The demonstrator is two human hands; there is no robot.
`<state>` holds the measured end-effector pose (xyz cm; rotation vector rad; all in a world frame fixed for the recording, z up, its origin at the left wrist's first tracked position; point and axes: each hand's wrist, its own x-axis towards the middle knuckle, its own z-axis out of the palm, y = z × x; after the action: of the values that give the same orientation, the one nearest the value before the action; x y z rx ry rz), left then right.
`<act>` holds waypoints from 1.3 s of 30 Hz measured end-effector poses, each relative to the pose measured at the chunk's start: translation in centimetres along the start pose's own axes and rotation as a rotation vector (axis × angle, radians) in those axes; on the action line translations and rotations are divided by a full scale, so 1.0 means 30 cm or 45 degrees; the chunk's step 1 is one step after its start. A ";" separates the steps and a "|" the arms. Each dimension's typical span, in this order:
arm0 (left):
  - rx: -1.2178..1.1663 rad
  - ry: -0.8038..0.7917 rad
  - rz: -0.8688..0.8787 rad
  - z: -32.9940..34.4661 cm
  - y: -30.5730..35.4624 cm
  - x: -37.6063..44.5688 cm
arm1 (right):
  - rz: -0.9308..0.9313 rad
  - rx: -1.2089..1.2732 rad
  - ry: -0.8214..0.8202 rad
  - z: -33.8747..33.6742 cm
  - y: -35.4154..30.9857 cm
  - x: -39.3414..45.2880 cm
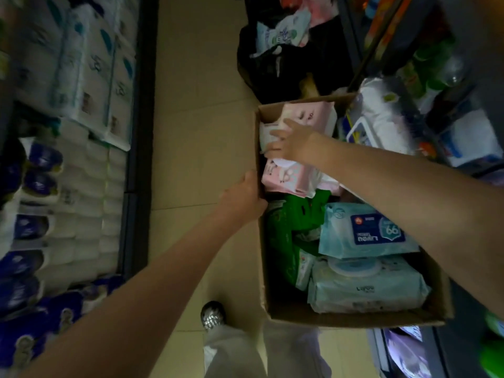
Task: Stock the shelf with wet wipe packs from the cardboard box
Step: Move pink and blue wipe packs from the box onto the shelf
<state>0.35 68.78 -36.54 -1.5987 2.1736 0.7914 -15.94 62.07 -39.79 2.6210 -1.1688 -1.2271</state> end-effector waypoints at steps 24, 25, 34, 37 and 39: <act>0.637 1.259 0.068 -1.012 -0.627 -0.699 | 0.184 0.066 1.267 -1.472 -0.087 -0.400; 0.744 1.303 0.060 -1.099 -0.703 -0.786 | 0.199 0.072 1.397 -1.581 -0.114 -0.404; 1.452 1.771 -0.197 -1.614 -1.218 -1.618 | 0.155 0.514 2.037 -2.386 -0.323 -0.423; 1.487 1.783 -0.372 -1.650 -1.343 -1.800 | 0.101 0.391 2.216 -2.607 -0.431 -0.415; 1.518 1.770 -0.532 -1.641 -1.433 -1.910 | -0.018 0.282 2.324 -2.752 -0.538 -0.391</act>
<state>62.22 73.33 24.34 -1.7512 1.8783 -1.8829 44.42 58.28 19.87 2.2766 -0.6962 1.2743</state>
